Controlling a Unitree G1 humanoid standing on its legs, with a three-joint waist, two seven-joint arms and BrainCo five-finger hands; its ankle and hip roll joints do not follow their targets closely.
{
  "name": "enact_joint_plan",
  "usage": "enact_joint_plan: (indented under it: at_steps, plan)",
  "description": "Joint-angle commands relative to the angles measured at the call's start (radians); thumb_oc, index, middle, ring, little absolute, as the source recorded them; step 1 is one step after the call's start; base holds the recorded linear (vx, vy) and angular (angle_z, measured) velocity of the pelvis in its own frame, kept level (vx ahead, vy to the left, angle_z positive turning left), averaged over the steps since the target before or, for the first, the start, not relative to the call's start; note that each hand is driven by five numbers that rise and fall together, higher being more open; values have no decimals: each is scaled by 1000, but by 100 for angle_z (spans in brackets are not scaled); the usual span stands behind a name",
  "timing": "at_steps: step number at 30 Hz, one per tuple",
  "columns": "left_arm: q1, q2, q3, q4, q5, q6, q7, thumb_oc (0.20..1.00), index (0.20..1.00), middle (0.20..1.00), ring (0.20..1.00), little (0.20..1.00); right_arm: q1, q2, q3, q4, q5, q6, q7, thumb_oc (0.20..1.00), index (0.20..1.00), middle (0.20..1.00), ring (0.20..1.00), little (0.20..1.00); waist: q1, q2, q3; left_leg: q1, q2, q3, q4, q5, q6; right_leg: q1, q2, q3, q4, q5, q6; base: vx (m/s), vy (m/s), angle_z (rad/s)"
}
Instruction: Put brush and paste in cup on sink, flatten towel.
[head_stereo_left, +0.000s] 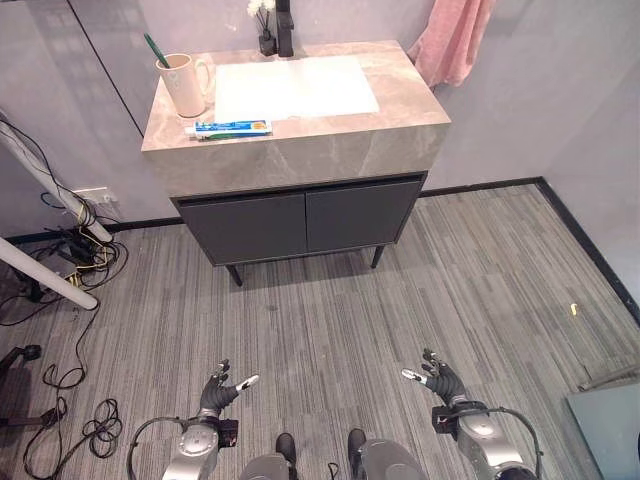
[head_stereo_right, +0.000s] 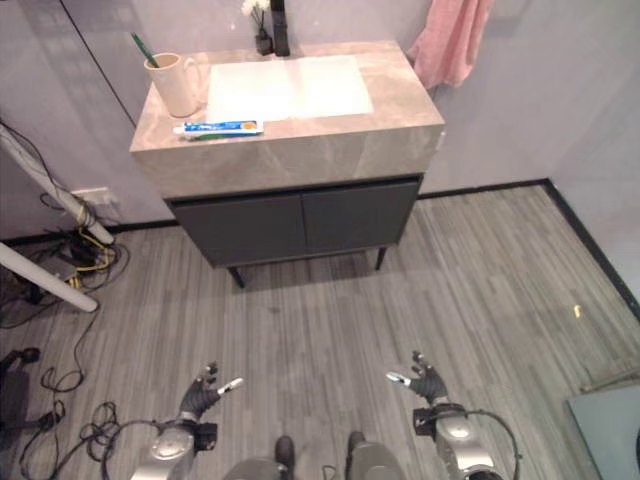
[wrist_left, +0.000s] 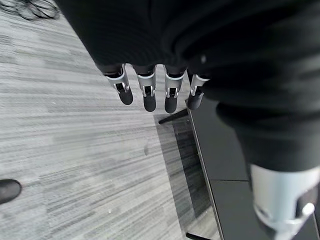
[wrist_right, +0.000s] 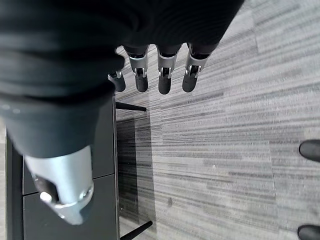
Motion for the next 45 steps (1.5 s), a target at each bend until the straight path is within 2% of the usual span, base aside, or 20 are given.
enact_joint_plan:
  at_steps: [1, 6, 11, 14, 24, 27, 33, 40, 42, 45]
  plan:
    - [9, 39, -4, -109, 16, -65, 20, 1000, 1000, 1000, 1000, 1000, 6, 6, 1, -69, -7, -61, -21, 1000, 1000, 1000, 1000, 1000, 16, -30, -41, -54, 0, -3, 148, -65, -8, 25, -33, 39, -2, 39, 67, 5, 8, 5]
    - [7, 41, 4, -113, 10, -69, 30, 1000, 1000, 1000, 1000, 1000, -5, 10, 1, -61, -8, -65, -33, 1000, 1000, 1000, 1000, 1000, 22, -33, -31, -51, -1, 0, 164, -76, -5, 27, -36, 39, 9, 31, 64, 4, 11, 4]
    - [-1, 34, 13, -86, -5, -62, 40, 1000, 1000, 1000, 1000, 1000, -6, 36, -8, -54, 116, -64, -10, 1000, 1000, 1000, 1000, 1000, 23, -36, -27, -40, -4, 11, 160, -80, -1, 32, -36, 49, 0, 37, 63, 1, 3, 1]
    - [-3, 26, 12, -65, -11, -58, 39, 1000, 1000, 1000, 1000, 1000, -11, 46, -15, -47, 133, -67, -20, 1000, 1000, 1000, 1000, 1000, 23, -33, -34, -33, -8, 19, 150, -78, 2, 39, -36, 60, -30, 48, 63, 0, 0, 0]
    - [-11, 29, -16, -72, 16, -55, 48, 1000, 1000, 1000, 1000, 1000, -36, 32, -5, -32, 13, -48, -87, 1000, 1000, 1000, 1000, 1000, 33, -22, -35, -23, -37, 30, 125, -81, 27, 70, -57, 87, -103, 81, 85, 31, 71, -7]
    - [1, 33, -18, -96, -18, -55, 17, 1000, 1000, 1000, 1000, 1000, -32, 34, 10, -25, 45, -33, -51, 1000, 1000, 1000, 1000, 1000, 42, -28, -42, -20, -62, 33, 109, -87, 40, 87, -79, 100, -144, 108, 106, 66, 147, -4]
    - [-1, 48, -14, -101, 2, -59, 15, 1000, 1000, 1000, 1000, 1000, -49, 48, 17, -21, 57, -33, -44, 1000, 1000, 1000, 1000, 1000, 50, -35, -40, -19, -87, 45, 91, -89, 61, 71, -100, 128, -143, 141, 129, 29, 119, -4]
    - [-11, 57, -21, -86, 30, -56, 16, 1000, 1000, 1000, 1000, 1000, -48, 63, 23, -6, 51, -26, -44, 1000, 1000, 1000, 1000, 1000, 53, -42, -45, -10, -102, 47, 78, -95, 74, 64, -115, 134, -142, 167, 138, 31, 74, -7]
    - [-11, 55, -23, -72, 34, -52, 22, 1000, 1000, 1000, 1000, 1000, -44, 66, 22, 0, 49, -26, -47, 1000, 1000, 1000, 1000, 1000, 49, -42, -47, -2, -103, 42, 64, -90, 76, 54, -112, 138, -119, 185, 140, 37, 48, 0]
    - [-11, 55, -34, -68, 55, -46, 23, 1000, 1000, 1000, 1000, 1000, -38, 66, 19, -8, 48, -27, -52, 1000, 1000, 1000, 1000, 1000, 39, -36, -43, 34, -101, 40, 4, -70, 84, 13, -101, 149, -47, 252, 146, 17, 48, 3]
